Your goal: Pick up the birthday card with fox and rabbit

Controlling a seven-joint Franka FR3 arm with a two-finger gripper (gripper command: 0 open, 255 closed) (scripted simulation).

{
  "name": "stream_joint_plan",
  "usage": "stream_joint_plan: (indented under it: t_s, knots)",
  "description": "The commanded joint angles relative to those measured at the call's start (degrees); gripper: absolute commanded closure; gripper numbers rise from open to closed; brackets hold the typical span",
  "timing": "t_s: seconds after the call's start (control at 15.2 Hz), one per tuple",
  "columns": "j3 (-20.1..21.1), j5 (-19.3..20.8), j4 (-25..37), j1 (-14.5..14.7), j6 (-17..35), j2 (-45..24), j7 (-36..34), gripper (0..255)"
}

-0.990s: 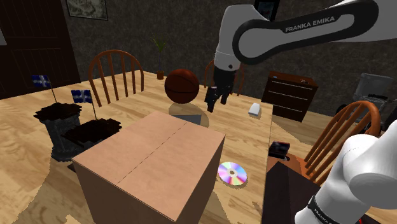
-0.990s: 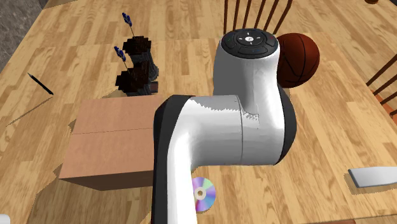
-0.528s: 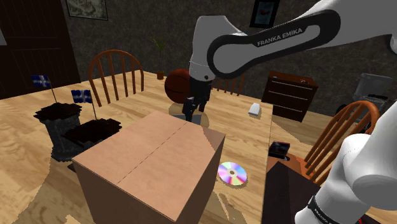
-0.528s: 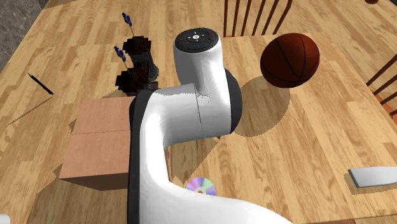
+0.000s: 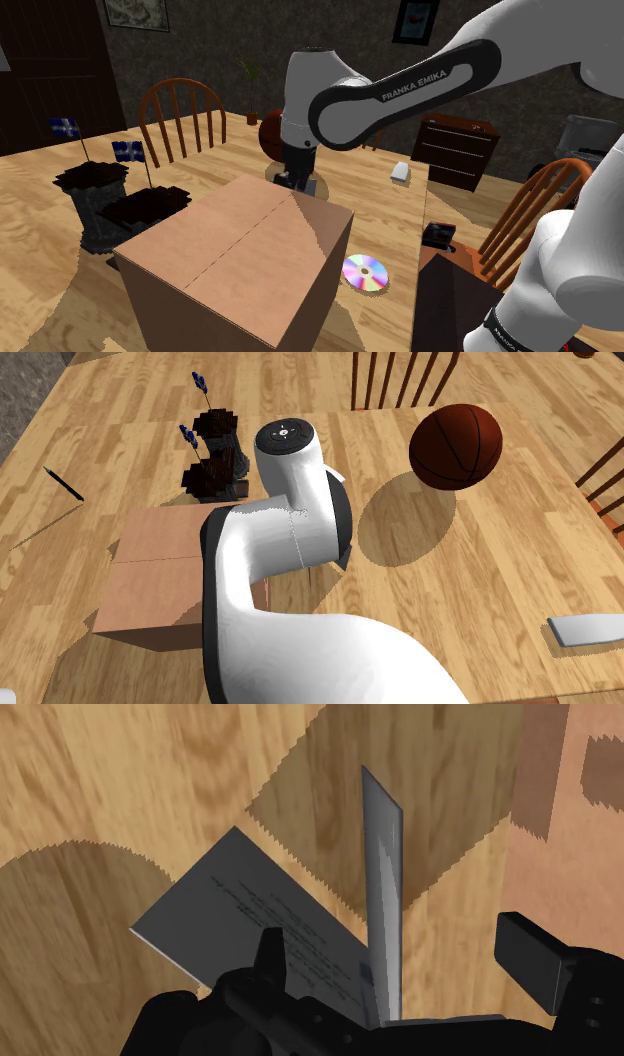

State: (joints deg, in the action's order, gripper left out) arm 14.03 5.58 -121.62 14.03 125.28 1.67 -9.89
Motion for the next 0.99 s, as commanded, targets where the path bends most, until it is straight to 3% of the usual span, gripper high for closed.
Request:
stream_joint_plan:
  t_s: [0.0, 0.2, 0.26, 0.92]
  knots:
    - [-0.01, 0.30, -0.86, -0.02, 1.50, -0.65, -0.24, 0]
    - [0.00, 0.39, -1.11, -0.02, 1.93, -0.84, -0.32, 0]
    - [-0.01, 0.36, -1.21, -0.03, 1.94, -0.73, -0.30, 255]
    - [-0.01, 0.23, -0.67, -0.02, 1.19, -0.51, -0.17, 255]
